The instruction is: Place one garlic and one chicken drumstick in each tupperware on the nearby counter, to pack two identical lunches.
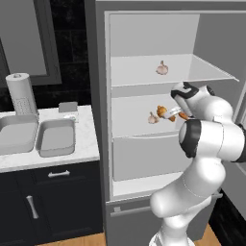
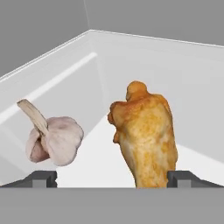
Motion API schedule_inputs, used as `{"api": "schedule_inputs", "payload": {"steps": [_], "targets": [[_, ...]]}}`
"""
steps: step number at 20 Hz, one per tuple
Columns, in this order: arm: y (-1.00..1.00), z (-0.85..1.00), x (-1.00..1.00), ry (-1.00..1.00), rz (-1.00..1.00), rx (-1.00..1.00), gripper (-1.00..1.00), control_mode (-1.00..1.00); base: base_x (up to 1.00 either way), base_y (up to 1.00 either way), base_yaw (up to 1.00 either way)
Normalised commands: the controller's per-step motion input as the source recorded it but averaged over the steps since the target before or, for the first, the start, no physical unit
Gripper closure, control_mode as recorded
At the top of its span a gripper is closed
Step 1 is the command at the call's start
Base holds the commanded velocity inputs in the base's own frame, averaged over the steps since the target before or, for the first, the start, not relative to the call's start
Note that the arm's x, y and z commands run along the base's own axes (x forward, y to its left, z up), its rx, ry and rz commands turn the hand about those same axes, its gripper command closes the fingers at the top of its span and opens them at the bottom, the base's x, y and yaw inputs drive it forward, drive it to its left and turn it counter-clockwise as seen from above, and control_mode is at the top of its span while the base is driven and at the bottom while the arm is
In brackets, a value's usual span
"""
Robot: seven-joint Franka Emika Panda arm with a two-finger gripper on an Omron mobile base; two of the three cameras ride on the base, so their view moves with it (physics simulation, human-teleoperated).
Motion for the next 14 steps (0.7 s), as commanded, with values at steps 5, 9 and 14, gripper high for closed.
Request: {"api": "schedule_inputs", "payload": {"steps": [5,9,14], "targets": [[-0.13,0.00,0.20,0.00,0.00,0.01,-1.00,-1.00,0.00,0.00,0.00],[-0.11,0.00,0.12,0.00,0.00,0.01,-1.00,-1.00,0.00,0.00,0.00],[-0.08,-0.11,0.13,0.09,0.00,0.01,-1.00,-1.00,0.00,0.00,0.00]]}}
